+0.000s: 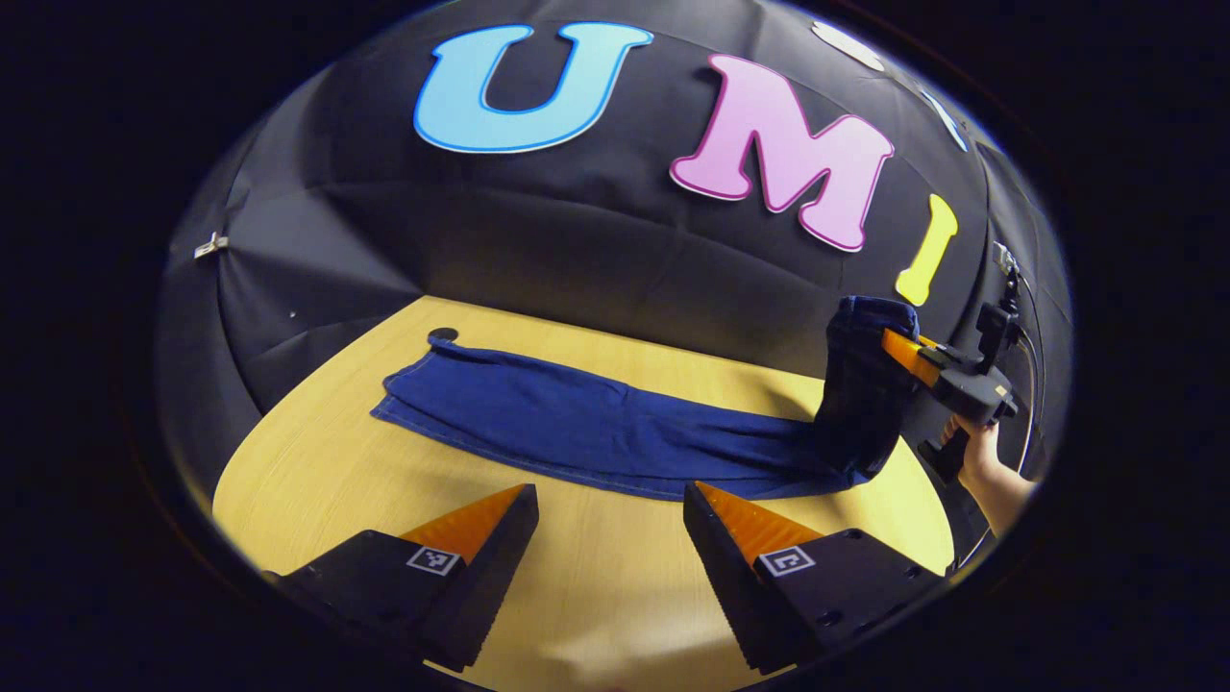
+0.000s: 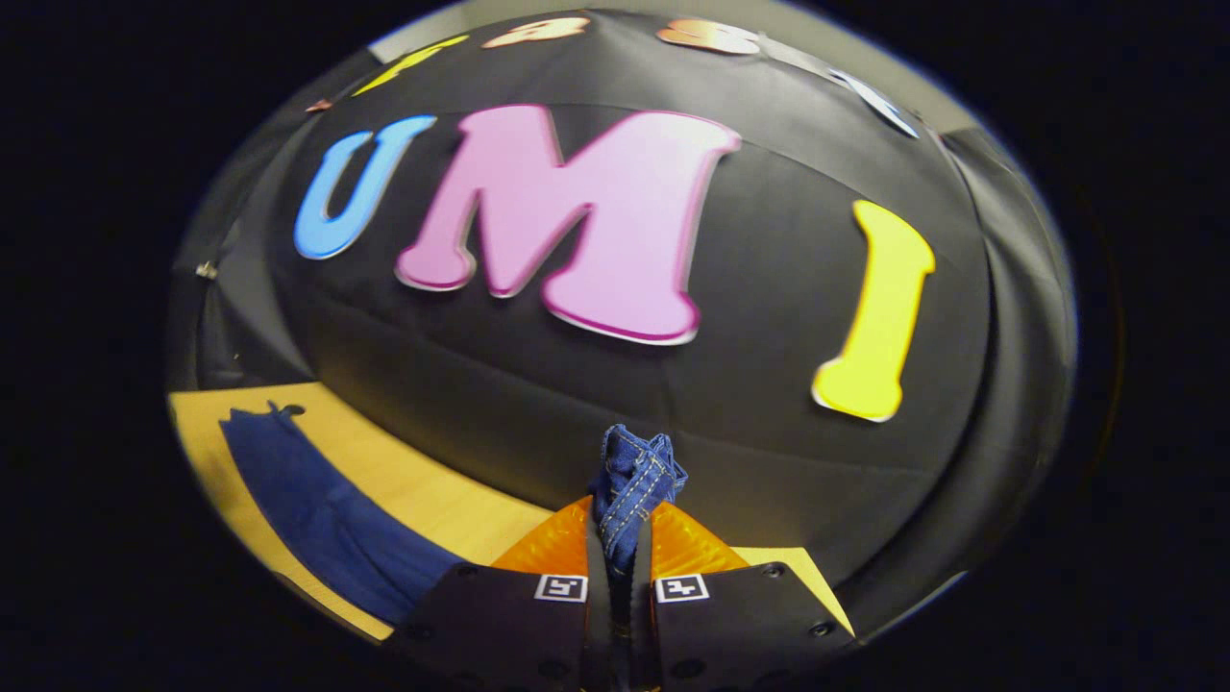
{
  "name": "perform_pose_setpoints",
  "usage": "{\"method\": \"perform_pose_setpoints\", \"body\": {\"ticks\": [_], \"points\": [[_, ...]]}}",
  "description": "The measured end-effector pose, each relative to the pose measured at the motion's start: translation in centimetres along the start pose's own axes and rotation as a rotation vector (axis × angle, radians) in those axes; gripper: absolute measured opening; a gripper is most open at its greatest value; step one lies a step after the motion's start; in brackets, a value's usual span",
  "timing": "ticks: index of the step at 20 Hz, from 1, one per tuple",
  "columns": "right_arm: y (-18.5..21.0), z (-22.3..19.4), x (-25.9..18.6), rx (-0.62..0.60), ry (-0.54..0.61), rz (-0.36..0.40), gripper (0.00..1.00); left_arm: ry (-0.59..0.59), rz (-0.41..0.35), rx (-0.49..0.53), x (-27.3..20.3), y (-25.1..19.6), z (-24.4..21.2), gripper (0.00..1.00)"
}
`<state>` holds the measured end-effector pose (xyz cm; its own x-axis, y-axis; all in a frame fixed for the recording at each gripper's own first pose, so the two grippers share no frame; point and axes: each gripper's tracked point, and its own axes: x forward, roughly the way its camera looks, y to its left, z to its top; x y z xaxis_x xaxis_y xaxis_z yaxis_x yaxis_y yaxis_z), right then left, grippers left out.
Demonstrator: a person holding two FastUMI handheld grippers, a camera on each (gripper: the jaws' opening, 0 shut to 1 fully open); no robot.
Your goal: Grasp the waist and the cuffs of the jeans and fold them to make the two legs overlap; first hold the waist and fold one-third of the jeans toward the cuffs, then hold the cuffs and fold the remaining one-third in the same direction to finish folding.
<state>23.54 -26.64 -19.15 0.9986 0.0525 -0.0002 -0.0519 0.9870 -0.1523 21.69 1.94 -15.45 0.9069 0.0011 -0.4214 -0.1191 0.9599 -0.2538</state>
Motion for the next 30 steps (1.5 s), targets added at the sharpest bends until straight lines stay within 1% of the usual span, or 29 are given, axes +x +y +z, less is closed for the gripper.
{"method": "perform_pose_setpoints", "body": {"ticks": [1,3,4,6,9,10,11,12,13,14,16,18,20,23,25,27,28,29,30], "points": [[0.2,-1.1,-0.8,-0.008,0.006,0.03,0.11,-0.009,0.008,-0.022,0.3,0.6,-0.1,0.97],[-1.4,-3.4,-1.7,0.01,0.044,0.082,0.11,-0.044,0.036,-0.07,1.1,2.0,0.6,0.97],[-2.0,-2.8,-2.9,0.019,0.065,0.101,0.11,-0.061,0.051,-0.098,1.6,2.9,0.9,0.97],[-3.0,-2.9,-6.5,0.006,0.091,0.138,0.11,-0.096,0.076,-0.139,2.7,5.0,1.7,0.97],[-5.0,-3.9,-10.5,-0.008,0.152,0.181,0.11,-0.12,0.132,-0.149,4.7,9.2,1.7,0.97],[-1.5,-5.6,-8.4,-0.012,0.183,0.201,0.14,-0.123,0.142,-0.154,5.2,10.6,2.1,0.97],[1.4,-7.1,-9.9,0.032,0.222,0.267,0.18,-0.128,0.148,-0.158,5.7,11.9,2.4,0.97],[4.0,-7.7,-10.0,0.06,0.236,0.304,0.39,-0.137,0.164,-0.149,6.2,13.5,3.1,0.97],[5.2,-7.5,-10.4,0.065,0.235,0.332,0.68,-0.141,0.189,-0.135,6.9,15.1,3.3,0.97],[6.0,-7.3,-10.7,0.051,0.218,0.34,0.97,-0.138,0.21,-0.12,7.6,16.5,3.7,0.97],[6.1,-6.4,-11.3,0.02,0.167,0.333,0.98,-0.133,0.253,-0.09,9.0,19.1,4.7,0.97],[5.5,-5.2,-12.1,0.033,0.147,0.316,0.97,-0.131,0.322,-0.061,11.2,22.1,5.5,0.97],[3.6,-5.1,-13.6,0.074,0.14,0.262,0.97,-0.108,0.309,-0.104,14.4,23.2,6.1,0.96],[1.6,-6.4,-15.3,0.121,0.177,0.2,0.97,-0.038,0.347,-0.129,17.7,25.2,5.3,0.96],[1.1,-7.7,-16.6,0.16,0.217,0.184,0.97,0.001,0.381,-0.142,18.4,26.2,4.7,0.96],[0.3,-8.5,-17.6,0.162,0.237,0.165,0.97,0.043,0.411,-0.142,19.1,27.2,4.0,0.96],[0.1,-8.8,-18.0,0.16,0.242,0.157,0.97,0.051,0.421,-0.129,19.5,27.7,4.0,1.0],[0.2,-9.1,-18.2,0.16,0.249,0.158,0.97,0.057,0.42,-0.111,19.7,27.7,4.0,0.96],[0.3,-9.5,-18.4,0.159,0.262,0.164,0.97,0.078,0.416,-0.094,19.8,27.5,3.7,0.96]]}}
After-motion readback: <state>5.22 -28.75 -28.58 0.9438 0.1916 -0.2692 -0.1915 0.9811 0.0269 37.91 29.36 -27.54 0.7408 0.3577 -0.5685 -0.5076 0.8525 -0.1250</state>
